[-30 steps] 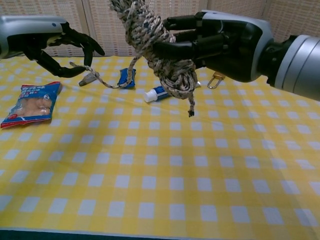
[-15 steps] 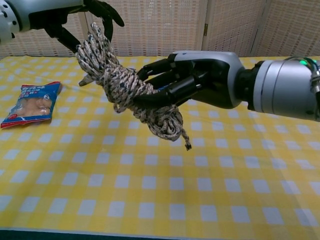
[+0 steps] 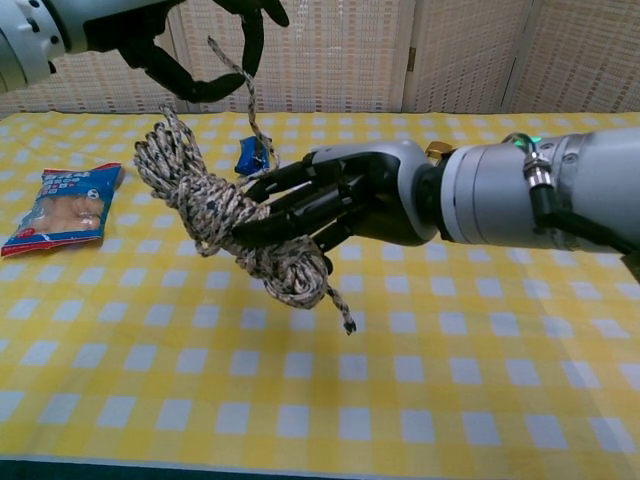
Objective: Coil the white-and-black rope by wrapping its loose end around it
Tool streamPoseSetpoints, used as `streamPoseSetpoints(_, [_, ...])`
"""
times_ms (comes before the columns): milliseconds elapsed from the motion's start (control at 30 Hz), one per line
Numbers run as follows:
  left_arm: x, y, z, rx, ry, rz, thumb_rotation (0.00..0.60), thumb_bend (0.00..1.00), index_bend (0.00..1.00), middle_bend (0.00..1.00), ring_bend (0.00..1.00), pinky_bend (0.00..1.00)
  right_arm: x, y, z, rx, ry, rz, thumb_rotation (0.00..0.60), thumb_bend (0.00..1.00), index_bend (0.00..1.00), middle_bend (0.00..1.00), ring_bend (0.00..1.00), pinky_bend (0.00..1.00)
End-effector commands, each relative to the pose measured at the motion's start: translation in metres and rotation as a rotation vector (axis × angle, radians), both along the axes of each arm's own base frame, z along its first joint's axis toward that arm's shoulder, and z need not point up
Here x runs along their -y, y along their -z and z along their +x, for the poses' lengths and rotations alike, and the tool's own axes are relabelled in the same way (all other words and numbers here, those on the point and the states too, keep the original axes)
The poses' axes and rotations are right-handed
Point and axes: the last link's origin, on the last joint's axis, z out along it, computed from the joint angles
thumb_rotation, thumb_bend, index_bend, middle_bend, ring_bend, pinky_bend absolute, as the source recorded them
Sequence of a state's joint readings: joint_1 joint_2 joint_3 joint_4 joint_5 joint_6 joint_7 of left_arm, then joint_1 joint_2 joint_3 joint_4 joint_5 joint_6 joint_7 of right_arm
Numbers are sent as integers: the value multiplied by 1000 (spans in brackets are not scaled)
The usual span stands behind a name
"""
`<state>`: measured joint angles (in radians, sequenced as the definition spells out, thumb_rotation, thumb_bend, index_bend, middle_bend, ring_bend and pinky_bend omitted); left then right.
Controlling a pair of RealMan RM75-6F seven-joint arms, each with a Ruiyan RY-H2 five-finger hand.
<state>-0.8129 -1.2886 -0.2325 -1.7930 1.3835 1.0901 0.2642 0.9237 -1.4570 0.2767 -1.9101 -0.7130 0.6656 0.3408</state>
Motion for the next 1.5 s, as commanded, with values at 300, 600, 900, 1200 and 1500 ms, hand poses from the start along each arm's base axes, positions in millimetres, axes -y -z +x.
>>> streamPoseSetpoints(300, [23, -2, 1, 37, 52, 48, 600, 543, 585, 202, 121, 0, 18, 9, 9, 47, 211, -39, 600, 591, 862, 718, 787, 719])
streamPoseSetpoints(600, [38, -3, -5, 65, 62, 64, 600, 543, 586, 192, 113, 0, 28, 10, 6, 147, 370, -97, 600, 597, 862, 718, 790, 719])
streamPoseSetpoints(900, [38, -12, -33, 121, -44, 71, 600, 544, 586, 191, 113, 0, 33, -3, -5, 269, 419, -169, 600, 612, 862, 722, 798, 719])
streamPoseSetpoints(1200, [33, -12, -62, 213, -212, -72, 600, 543, 586, 191, 113, 0, 27, -29, -13, 322, 297, -204, 600, 612, 862, 722, 799, 719])
streamPoseSetpoints(1500, [33, -3, -75, 225, -264, -143, 600, 543, 583, 191, 108, 0, 24, -43, -9, 361, 224, -247, 600, 613, 863, 722, 797, 719])
